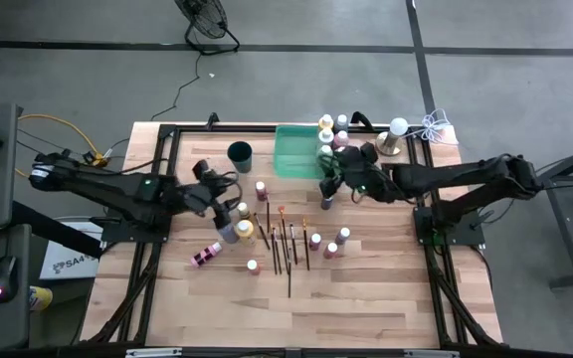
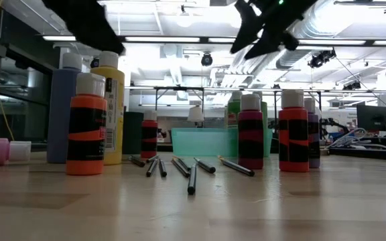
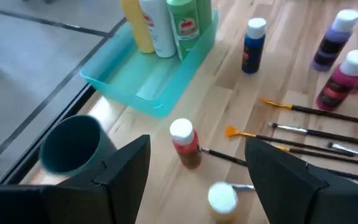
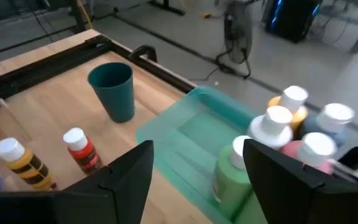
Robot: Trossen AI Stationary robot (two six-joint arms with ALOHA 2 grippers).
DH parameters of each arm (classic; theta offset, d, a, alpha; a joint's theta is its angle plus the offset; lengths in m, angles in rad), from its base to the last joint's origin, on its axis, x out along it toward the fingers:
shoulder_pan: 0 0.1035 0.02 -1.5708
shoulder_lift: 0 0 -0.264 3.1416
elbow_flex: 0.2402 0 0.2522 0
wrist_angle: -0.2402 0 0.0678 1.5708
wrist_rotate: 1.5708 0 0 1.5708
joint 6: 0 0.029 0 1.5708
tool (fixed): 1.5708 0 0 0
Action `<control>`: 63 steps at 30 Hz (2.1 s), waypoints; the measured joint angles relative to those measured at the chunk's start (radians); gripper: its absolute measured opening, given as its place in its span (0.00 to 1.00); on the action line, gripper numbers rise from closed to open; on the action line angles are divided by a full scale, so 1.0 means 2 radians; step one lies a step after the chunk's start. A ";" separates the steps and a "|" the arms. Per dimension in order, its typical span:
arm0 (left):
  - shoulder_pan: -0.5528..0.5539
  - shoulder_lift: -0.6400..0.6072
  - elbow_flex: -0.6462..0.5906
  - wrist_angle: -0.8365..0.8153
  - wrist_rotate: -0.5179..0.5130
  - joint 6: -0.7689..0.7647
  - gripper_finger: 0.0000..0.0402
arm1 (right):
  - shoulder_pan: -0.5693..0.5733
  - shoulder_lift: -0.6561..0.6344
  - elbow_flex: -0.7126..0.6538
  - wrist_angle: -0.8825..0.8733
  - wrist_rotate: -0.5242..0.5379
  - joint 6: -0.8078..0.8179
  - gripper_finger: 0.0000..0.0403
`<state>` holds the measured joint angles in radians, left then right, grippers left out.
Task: Pick & Place Paint Supplies
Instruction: Put the large blue paint bottle into the green bin
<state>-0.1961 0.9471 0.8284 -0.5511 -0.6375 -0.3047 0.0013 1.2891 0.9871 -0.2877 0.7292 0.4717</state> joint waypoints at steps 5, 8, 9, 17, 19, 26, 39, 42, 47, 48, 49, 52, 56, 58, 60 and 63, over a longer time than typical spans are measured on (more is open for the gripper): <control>-0.058 -0.024 0.000 -0.058 -0.018 -0.071 0.63 | 0.055 -0.009 0.000 -0.021 0.053 0.001 0.60; -0.093 -0.021 0.000 -0.115 -0.040 -0.130 0.63 | 0.085 -0.009 0.000 -0.028 0.069 0.004 0.60; -0.105 -0.017 -0.001 -0.133 -0.054 -0.155 0.63 | 0.093 -0.009 0.000 -0.031 0.075 0.008 0.60; -0.198 -0.014 -0.048 -0.208 -0.102 -0.325 0.63 | 0.154 -0.008 0.000 -0.062 0.130 0.020 0.60; -0.215 -0.014 -0.068 -0.206 -0.103 -0.363 0.63 | 0.163 -0.008 0.000 -0.072 0.133 0.033 0.60; -0.255 -0.014 -0.144 -0.178 -0.097 -0.447 0.63 | 0.185 -0.008 0.000 -0.094 0.134 0.063 0.60; -0.266 -0.014 -0.251 0.045 -0.075 -0.315 0.63 | 0.193 -0.008 0.000 -0.098 0.132 0.065 0.60; -0.266 -0.014 -0.263 0.076 -0.068 -0.290 0.63 | 0.193 -0.008 0.000 -0.100 0.132 0.065 0.60; -0.265 -0.014 -0.278 0.118 -0.071 -0.263 0.63 | 0.193 -0.008 0.000 -0.103 0.132 0.065 0.60; -0.265 -0.014 -0.282 0.132 -0.070 -0.255 0.63 | 0.193 -0.008 0.000 -0.102 0.132 0.065 0.60; -0.265 -0.014 -0.286 0.144 -0.069 -0.249 0.63 | 0.193 -0.008 0.000 -0.102 0.132 0.065 0.60; -0.265 -0.014 -0.300 0.178 -0.068 -0.230 0.63 | 0.193 -0.008 0.000 -0.102 0.132 0.065 0.60; -0.265 -0.014 -0.318 0.218 -0.069 -0.216 0.63 | 0.193 -0.008 0.000 -0.102 0.132 0.065 0.60; -0.265 -0.014 -0.326 0.244 -0.070 -0.209 0.64 | 0.193 -0.008 0.000 -0.102 0.132 0.065 0.60; -0.265 -0.014 -0.331 0.266 -0.070 -0.199 0.66 | 0.193 -0.008 0.000 -0.102 0.132 0.065 0.60; -0.265 -0.014 -0.332 0.284 -0.081 -0.183 0.71 | 0.193 -0.008 0.000 -0.102 0.132 0.065 0.60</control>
<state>-0.7265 0.9188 0.1642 0.0161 -0.7988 -0.6702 0.3866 1.2732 0.9874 -0.4915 0.9924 0.6021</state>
